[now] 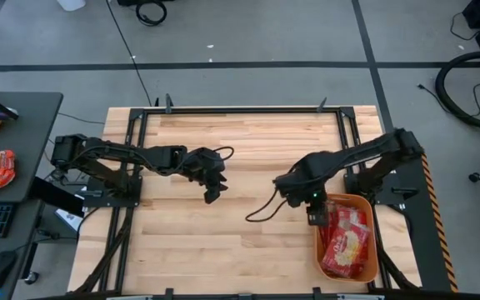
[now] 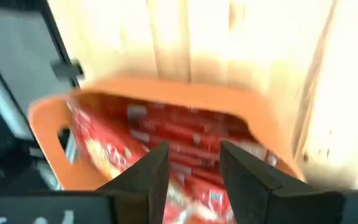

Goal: Sort popcorn bags into baskets
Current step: Return to Home Position

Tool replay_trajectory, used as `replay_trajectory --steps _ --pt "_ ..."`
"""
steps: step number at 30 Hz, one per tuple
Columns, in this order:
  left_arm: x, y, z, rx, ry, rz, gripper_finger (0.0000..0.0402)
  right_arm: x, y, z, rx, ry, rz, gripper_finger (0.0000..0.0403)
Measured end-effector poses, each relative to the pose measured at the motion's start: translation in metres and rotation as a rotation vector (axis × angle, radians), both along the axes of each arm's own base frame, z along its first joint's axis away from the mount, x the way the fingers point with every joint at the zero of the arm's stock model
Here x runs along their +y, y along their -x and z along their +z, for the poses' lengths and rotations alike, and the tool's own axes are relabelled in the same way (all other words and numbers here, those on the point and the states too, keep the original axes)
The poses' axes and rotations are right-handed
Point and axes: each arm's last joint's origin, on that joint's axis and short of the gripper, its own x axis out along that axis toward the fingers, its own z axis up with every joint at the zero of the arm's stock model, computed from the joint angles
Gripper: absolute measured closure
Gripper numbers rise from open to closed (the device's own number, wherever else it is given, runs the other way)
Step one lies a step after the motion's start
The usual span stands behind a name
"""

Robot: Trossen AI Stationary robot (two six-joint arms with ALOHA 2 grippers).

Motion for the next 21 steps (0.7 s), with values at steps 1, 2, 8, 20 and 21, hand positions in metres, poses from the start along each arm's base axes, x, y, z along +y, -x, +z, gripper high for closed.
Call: replay_trajectory --steps 1,2,8,20,21 --pt "0.0 0.0 0.0 0.005 0.001 -0.001 0.023 -0.001 0.001 0.005 -0.047 0.005 -0.012 0.0257" --pt "0.0 0.001 -0.001 0.008 0.002 -0.001 0.023 -0.003 0.002 0.01 -0.089 0.006 -0.03 0.0257" --pt "-0.002 0.001 -0.001 0.017 0.069 -0.036 0.023 -0.014 0.006 0.053 -0.49 -0.06 -0.168 0.0259" --pt "-0.007 0.018 0.049 -0.23 0.229 -0.029 0.023 -0.043 0.048 0.107 -1.119 0.098 -0.478 0.0289" --pt "-0.007 0.022 0.056 -0.259 0.223 -0.01 0.023 -0.044 0.052 0.105 -1.135 0.111 -0.491 0.029"
